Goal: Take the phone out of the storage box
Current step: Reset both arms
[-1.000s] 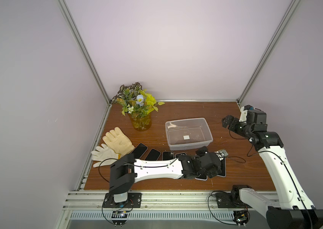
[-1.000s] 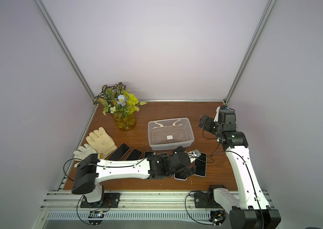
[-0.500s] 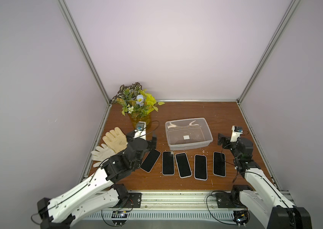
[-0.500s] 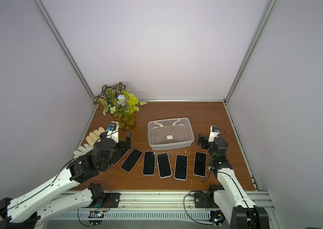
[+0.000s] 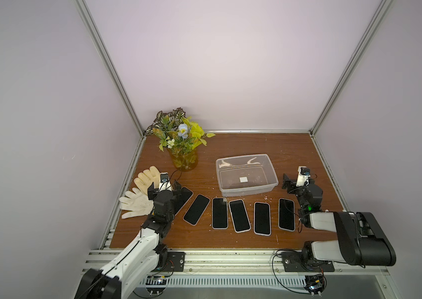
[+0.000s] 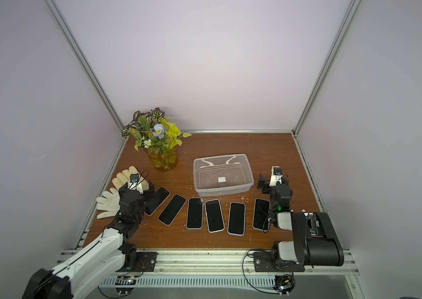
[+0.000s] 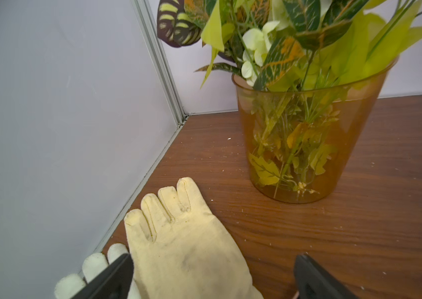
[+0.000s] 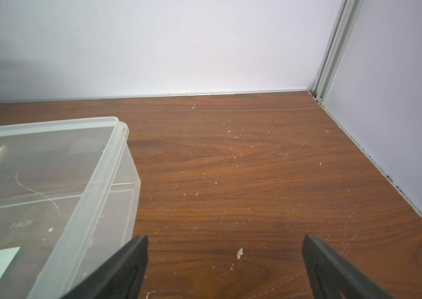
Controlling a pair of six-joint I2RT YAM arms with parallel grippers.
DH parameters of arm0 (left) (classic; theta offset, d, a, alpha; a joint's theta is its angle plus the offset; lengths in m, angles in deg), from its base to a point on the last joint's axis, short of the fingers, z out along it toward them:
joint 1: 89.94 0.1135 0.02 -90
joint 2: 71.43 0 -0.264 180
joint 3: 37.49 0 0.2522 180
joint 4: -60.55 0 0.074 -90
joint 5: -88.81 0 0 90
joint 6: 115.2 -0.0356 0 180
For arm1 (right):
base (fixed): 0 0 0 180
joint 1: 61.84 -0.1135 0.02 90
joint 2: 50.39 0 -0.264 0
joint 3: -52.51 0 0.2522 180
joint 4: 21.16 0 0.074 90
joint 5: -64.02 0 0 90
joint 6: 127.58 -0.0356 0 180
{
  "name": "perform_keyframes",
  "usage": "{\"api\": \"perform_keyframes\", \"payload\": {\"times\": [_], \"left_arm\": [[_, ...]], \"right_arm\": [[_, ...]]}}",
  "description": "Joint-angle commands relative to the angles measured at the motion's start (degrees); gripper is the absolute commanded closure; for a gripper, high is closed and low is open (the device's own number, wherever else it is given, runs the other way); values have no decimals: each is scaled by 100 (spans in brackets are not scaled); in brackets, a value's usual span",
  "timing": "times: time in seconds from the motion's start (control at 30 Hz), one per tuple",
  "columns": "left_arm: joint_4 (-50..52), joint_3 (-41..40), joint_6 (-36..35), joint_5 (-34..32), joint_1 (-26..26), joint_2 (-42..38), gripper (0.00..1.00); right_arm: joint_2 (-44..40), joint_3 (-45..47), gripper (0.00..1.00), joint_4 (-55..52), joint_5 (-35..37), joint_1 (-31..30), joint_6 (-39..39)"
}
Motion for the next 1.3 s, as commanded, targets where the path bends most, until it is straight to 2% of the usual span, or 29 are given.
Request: {"api": "perform_keyframes", "payload": {"times": [0.0,0.17,0.33,0.43,0.47,0.57,1.27], "left_arm": [[-2316,-69,8,771,534,842,1],[-3375,250,-450,1322,678,2423,1],[-4622,91,-432,1281,706,3422,1],[-4396,141,-141,1433,932,3556,1],[-4790,117,-172,1450,939,3748,1],[-4520,179,-117,1518,978,3674,1],[-4636,130,-122,1590,1013,3696,1]], "right_arm": [[211,-8,1,804,159,28,64],[759,-26,1,1336,64,36,58],[846,0,1,1473,-55,32,131],[849,-18,1,1427,-47,27,140],[850,-26,1,1423,-45,21,147],[850,-40,1,1404,-29,10,165],[867,-88,1,1336,78,-78,245]]}}
